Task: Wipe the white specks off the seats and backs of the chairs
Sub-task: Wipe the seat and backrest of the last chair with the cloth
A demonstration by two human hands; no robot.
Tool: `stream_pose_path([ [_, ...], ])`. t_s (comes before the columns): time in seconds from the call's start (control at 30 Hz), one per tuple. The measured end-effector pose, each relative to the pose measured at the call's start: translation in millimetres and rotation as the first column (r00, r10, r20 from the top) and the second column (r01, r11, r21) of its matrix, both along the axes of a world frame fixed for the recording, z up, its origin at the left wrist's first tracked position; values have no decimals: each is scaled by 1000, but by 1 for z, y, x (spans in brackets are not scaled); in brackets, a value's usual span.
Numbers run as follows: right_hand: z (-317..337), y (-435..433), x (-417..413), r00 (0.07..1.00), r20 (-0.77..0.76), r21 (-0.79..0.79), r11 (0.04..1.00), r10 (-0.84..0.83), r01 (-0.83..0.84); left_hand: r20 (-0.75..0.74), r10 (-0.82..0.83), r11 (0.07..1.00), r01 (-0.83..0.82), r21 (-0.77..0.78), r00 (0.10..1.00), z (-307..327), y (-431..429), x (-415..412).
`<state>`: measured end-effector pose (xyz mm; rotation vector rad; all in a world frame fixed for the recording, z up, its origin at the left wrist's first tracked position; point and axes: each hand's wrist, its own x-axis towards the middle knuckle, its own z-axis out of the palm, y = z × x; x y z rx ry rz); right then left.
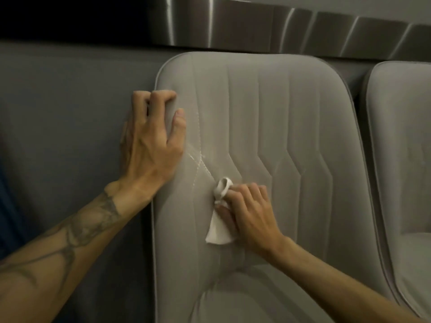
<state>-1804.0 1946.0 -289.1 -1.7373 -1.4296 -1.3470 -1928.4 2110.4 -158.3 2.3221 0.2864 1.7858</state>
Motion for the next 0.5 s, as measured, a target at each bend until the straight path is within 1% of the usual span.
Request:
stream_pose_path([
  [0.03, 7, -4, 5, 999, 39, -33, 999, 0, 2, 0, -1, 1000, 1, 10, 1000, 2, 2, 1],
  [0.07, 27, -3, 13, 998, 64, -5, 1000, -28, 28, 2, -3, 1000, 3, 13, 1000, 4, 3, 1],
  [0.1, 56, 5, 20, 994, 68, 93, 993, -85, 79, 4, -6, 1000, 6, 13, 1000, 4, 3, 1],
  [0.13, 94, 16, 27, 987, 54, 228, 965, -149, 133, 6, -6, 1000, 6, 15, 1000, 5, 4, 2],
  [0.17, 137, 26, 35, 979, -10, 334, 922, -202, 194, 5, -4, 1000, 3, 20, 1000, 4, 5, 3],
  [0.2, 176, 35, 39, 969, -86, 397, 884, -233, 247, 7, -1, 1000, 1, 24, 1000, 4, 5, 3],
  [0.23, 202, 42, 40, 959, -151, 413, 867, -238, 280, 13, -3, 1000, 2, 25, 1000, 4, 6, 3],
  [0.27, 211, 49, 39, 959, -172, 410, 869, -225, 278, 22, -11, 1000, 10, 20, 1000, 5, 6, 4],
  [0.3, 204, 53, 36, 968, -155, 392, 887, -199, 246, 33, -20, 1000, 20, 14, 999, 7, 7, 4],
  [0.33, 185, 53, 29, 982, -105, 360, 915, -155, 183, 43, -27, 1000, 27, 6, 999, 11, 8, 5],
  [0.4, 130, 43, 13, 999, -26, 231, 973, -24, 29, 46, -29, 1000, 29, -11, 999, 18, 9, 7],
  [0.43, 106, 35, 9, 1000, 14, 159, 987, 21, -23, 43, -28, 999, 29, -18, 999, 20, 9, 8],
  [0.47, 95, 28, 10, 997, 71, 108, 994, 29, -36, 44, -30, 999, 31, -23, 999, 21, 9, 9],
  [0.5, 101, 25, 15, 992, 124, 75, 997, 15, -25, 49, -32, 999, 33, -23, 998, 21, 8, 10],
])
